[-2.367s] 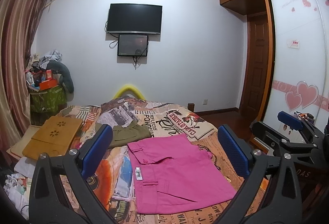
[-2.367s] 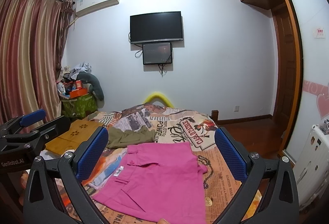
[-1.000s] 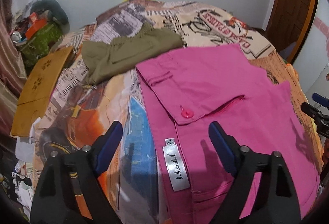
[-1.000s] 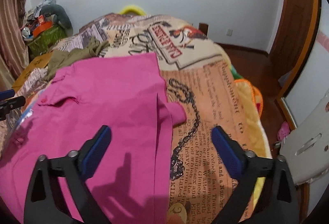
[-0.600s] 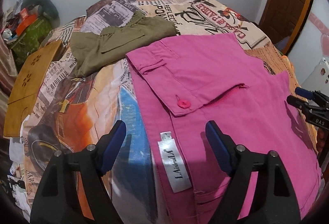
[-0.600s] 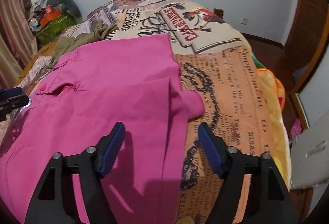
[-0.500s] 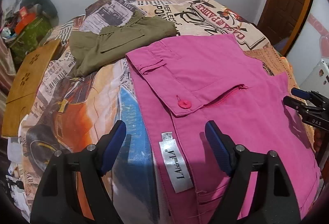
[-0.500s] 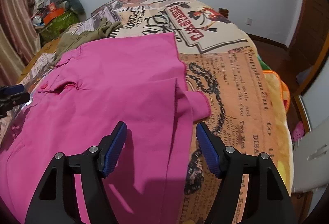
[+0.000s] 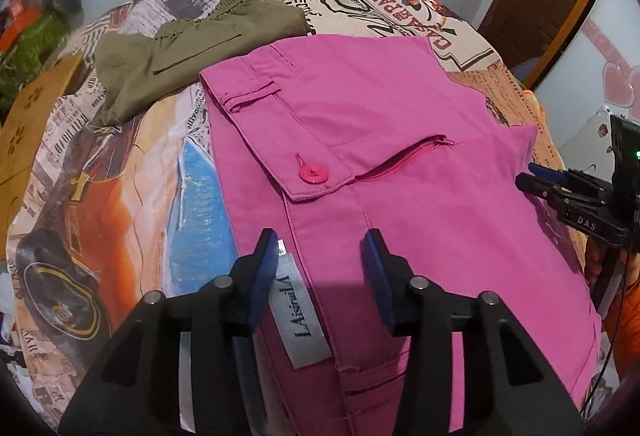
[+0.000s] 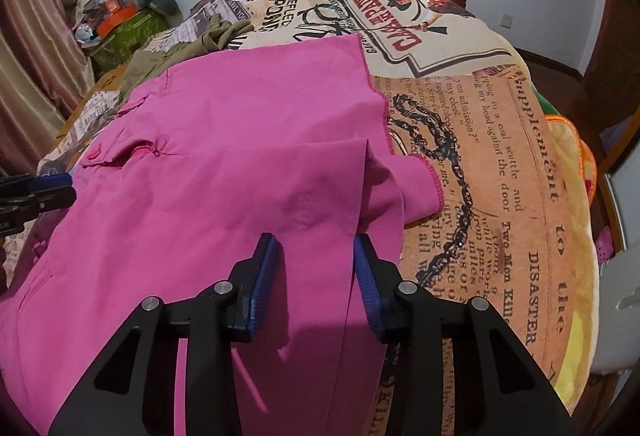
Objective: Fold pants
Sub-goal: 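Lower both grippers toward the waistband edge of the pink pants, then grasp the pants edge with the left gripper while the right gripper grasps the leg edge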
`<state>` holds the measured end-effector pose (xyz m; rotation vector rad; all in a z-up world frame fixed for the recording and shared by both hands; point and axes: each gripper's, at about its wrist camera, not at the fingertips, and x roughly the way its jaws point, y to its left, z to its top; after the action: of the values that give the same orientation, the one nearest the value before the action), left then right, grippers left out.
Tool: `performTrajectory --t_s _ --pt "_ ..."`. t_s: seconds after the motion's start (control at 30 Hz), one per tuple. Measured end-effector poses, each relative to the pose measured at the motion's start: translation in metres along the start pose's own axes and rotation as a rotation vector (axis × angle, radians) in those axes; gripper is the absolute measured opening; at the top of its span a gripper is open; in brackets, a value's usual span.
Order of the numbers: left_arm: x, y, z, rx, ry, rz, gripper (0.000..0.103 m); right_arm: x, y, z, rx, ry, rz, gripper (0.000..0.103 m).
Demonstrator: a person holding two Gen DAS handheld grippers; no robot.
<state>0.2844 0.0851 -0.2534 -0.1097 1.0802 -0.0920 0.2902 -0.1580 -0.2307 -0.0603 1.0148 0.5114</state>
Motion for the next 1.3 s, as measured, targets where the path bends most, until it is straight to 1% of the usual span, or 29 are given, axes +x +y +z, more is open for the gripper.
performTrajectory --t_s 0.13,0.17,0.23,0.33,0.37,0.4,0.43,0.47,0.5,0.53,0.57,0.63,0.73,0.83,0.9,1.0,1.1,1.2,1.3 --pt "0.007 0.005 0.005 -0.026 0.023 -0.014 0.036 0.001 -0.002 -0.001 0.015 0.006 0.014 0.036" --pt "0.008 0.005 0.005 -0.030 0.027 -0.018 0.033 0.002 -0.002 -0.001 0.020 0.011 0.016 0.036" --pt "0.011 0.004 0.007 -0.026 0.045 -0.026 0.029 0.003 -0.003 -0.001 0.025 0.019 0.017 0.036" --pt "0.012 0.001 0.010 -0.019 0.057 -0.016 0.024 0.005 -0.003 -0.001 0.027 0.034 0.018 0.036" --pt "0.012 0.000 0.011 -0.019 0.060 -0.012 0.020 0.005 -0.003 -0.001 0.030 0.036 0.021 0.036" --pt "0.012 0.000 0.012 -0.018 0.058 -0.006 0.012 0.005 -0.004 -0.001 0.035 0.034 0.024 0.036" --pt "0.012 -0.001 0.013 -0.014 0.055 0.008 0.007 0.005 -0.004 -0.001 0.036 0.032 0.022 0.032" --pt "0.011 -0.002 0.013 -0.007 0.052 0.012 0.006 0.004 -0.004 -0.001 0.039 0.027 0.008 0.023" --pt "0.010 -0.004 0.012 0.004 0.044 0.020 0.006 0.003 -0.005 -0.002 0.042 0.025 -0.002 0.019" --pt "0.009 -0.006 0.011 0.015 0.036 0.028 0.006 0.002 -0.005 -0.002 0.047 0.025 -0.003 0.012" --pt "0.008 -0.010 0.010 0.040 0.025 0.045 0.005 0.000 -0.005 -0.002 0.053 0.022 0.011 0.007" --pt "0.003 -0.016 0.007 0.082 -0.005 0.090 0.005 -0.002 -0.003 -0.002 0.049 0.020 0.003 0.006" --pt "-0.005 -0.023 0.004 0.140 -0.052 0.148 0.005 -0.006 0.004 -0.005 0.008 0.014 -0.028 0.005" --pt "-0.007 -0.020 0.003 0.164 -0.051 0.168 0.005 -0.010 0.006 -0.009 -0.010 0.013 -0.048 0.004" --pt "-0.003 -0.013 0.002 0.164 -0.026 0.164 0.006 -0.012 0.004 -0.014 -0.001 0.025 -0.042 0.003" --pt "0.006 -0.006 0.000 0.138 0.006 0.156 0.006 -0.013 0.005 -0.021 -0.008 0.027 -0.048 0.003" --pt "0.010 -0.004 -0.004 0.103 0.008 0.144 0.006 -0.011 0.006 -0.024 -0.002 0.032 -0.048 0.003" --pt "0.009 -0.003 -0.003 0.091 0.012 0.130 0.006 -0.010 0.004 -0.022 0.020 0.041 -0.037 0.003" --pt "0.006 0.000 0.000 0.060 0.027 0.118 0.008 -0.013 0.008 -0.021 0.000 0.048 -0.047 0.004"
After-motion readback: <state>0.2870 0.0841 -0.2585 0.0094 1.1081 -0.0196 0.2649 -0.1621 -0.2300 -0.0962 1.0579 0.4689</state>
